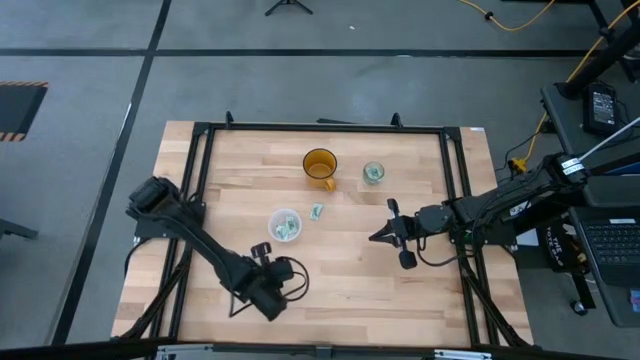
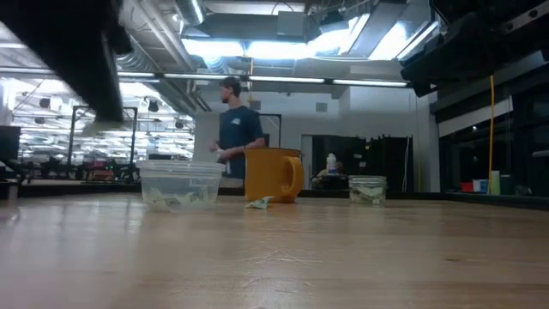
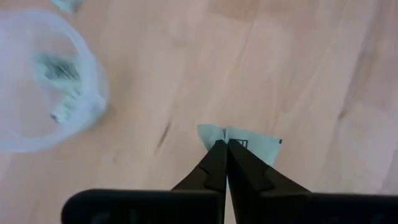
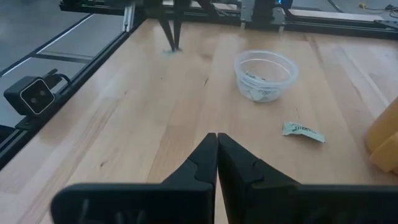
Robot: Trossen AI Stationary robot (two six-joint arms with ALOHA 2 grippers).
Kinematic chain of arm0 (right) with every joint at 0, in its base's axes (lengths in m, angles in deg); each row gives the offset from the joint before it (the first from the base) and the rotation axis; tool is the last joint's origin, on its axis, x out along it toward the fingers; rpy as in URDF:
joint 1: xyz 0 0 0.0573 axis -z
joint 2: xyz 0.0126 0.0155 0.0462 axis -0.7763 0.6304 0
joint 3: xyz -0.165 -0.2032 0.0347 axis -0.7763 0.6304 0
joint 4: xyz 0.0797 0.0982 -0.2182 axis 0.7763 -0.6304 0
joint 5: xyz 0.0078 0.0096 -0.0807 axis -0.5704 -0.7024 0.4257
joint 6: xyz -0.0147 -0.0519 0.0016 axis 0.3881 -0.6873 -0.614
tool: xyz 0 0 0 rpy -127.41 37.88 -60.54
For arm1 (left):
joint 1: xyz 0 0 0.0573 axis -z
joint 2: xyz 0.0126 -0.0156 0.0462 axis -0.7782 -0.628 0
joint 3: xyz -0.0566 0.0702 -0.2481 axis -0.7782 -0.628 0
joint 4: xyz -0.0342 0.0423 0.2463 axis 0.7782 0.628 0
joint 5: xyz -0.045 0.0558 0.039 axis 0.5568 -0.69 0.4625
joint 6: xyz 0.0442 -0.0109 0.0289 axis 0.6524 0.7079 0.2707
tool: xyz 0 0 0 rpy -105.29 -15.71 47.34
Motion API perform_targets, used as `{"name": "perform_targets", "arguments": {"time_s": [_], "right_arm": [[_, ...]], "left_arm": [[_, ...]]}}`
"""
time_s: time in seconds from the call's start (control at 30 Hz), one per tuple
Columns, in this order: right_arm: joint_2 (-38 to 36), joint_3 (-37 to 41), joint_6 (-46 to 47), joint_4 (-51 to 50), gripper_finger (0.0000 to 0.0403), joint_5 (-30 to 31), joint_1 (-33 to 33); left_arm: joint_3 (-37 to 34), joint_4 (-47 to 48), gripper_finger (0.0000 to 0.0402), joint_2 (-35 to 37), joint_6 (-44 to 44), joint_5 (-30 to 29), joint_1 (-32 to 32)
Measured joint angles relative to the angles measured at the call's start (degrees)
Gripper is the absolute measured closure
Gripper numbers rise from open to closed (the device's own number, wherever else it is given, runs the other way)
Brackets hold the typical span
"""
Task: Pick and place Stevia / Truvia into bins
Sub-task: Put the stevia packet into the transparent container
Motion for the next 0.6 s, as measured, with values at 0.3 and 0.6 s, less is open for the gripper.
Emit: {"name": "perform_targets", "arguments": {"time_s": [0.3,0.6], "right_arm": [[0.0,0.0,0.0,-0.17,0.0387,0.0,0.01],[0.0,1.29,-0.2,0.83,0.0387,0.0,0.04]], "left_arm": [[0.02,3.22,0.0399,4.04,0.15,-4.91,1.05],[0.04,6.76,0.04,4.56,4.02,-4.9,-2.19]]}}
